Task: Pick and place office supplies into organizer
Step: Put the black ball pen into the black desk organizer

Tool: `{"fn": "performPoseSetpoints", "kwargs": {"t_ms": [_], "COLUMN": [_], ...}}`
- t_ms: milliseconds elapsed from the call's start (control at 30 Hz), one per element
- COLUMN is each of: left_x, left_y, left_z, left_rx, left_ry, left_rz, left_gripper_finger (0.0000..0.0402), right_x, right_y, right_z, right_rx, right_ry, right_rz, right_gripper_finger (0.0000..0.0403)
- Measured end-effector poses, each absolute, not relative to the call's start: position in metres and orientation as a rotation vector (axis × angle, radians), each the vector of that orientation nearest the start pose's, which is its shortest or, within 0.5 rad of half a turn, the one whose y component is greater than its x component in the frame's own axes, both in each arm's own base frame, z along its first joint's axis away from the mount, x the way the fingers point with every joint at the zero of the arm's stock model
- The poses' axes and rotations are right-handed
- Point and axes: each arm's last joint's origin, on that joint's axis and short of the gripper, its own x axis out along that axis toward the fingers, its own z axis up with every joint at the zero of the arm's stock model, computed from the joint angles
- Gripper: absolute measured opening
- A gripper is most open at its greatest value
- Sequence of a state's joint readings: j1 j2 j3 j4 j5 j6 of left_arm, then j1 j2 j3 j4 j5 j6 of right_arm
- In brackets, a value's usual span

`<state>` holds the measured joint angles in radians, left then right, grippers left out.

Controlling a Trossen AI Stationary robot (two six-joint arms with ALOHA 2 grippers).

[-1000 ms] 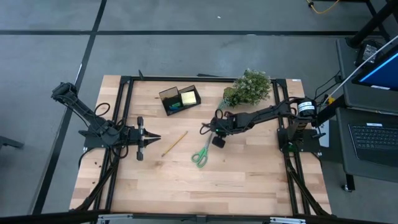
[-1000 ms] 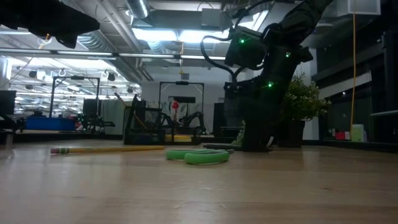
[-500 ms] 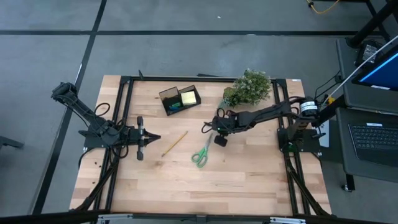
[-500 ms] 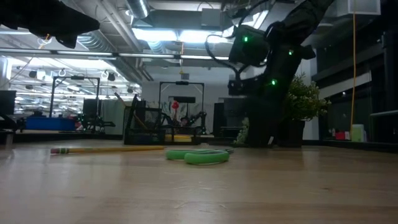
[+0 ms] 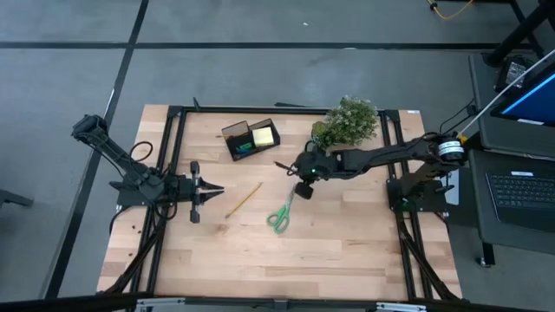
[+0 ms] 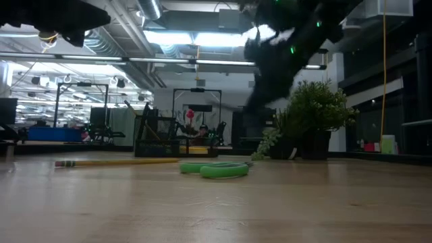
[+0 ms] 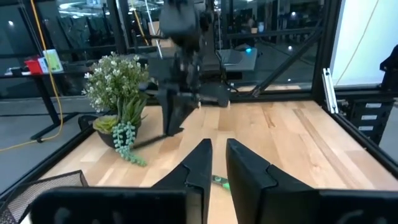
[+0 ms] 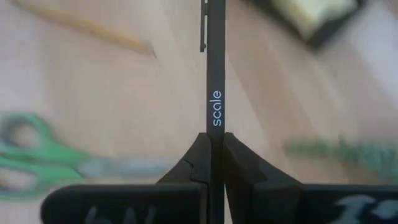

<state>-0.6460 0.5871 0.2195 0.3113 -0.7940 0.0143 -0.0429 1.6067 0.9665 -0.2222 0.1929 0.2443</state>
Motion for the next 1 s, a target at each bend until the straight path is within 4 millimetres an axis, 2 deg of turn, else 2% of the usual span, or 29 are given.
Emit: {"fn": "performPoseSetpoints", "kwargs": {"t_ms": [200, 367, 500, 567, 667, 833, 1000], "left_x": [0.124, 0.13, 0.138, 0.144, 0.153, 0.168, 0.174], "left_y": [-0.065, -0.059, -0.054, -0.05, -0.044, -0.038, -0.039], "left_z": [0.216, 0.22, 0.221, 0.221, 0.218, 0.218, 0.223], "left_rx": [0.043, 0.022, 0.011, -0.002, -0.015, -0.019, 0.004], "left_ry": [0.016, -0.021, -0.046, -0.053, -0.055, -0.082, -0.078], "left_rz": [0.156, 0.164, 0.125, 0.147, 0.177, 0.151, 0.099], "left_gripper_finger": [0.0073, 0.0105, 0.0133, 0.0145, 0.0158, 0.016, 0.0157], "right_x": [0.334, 0.342, 0.344, 0.344, 0.345, 0.345, 0.344], "right_y": [-0.015, -0.006, -0.001, 0.001, 0.005, 0.008, 0.008], "right_z": [0.238, 0.257, 0.264, 0.267, 0.268, 0.269, 0.267], "right_rx": [0.132, 0.08, 0.052, 0.047, 0.026, 0.02, 0.022], "right_ry": [0.506, 0.305, 0.237, 0.204, 0.191, 0.18, 0.201], "right_rz": [-0.149, 0.003, 0.04, 0.05, 0.063, 0.076, 0.074], "right_gripper_finger": [0.0023, 0.0022, 0.0022, 0.0003, 0.0001, 0.0001, 0.0001]}}
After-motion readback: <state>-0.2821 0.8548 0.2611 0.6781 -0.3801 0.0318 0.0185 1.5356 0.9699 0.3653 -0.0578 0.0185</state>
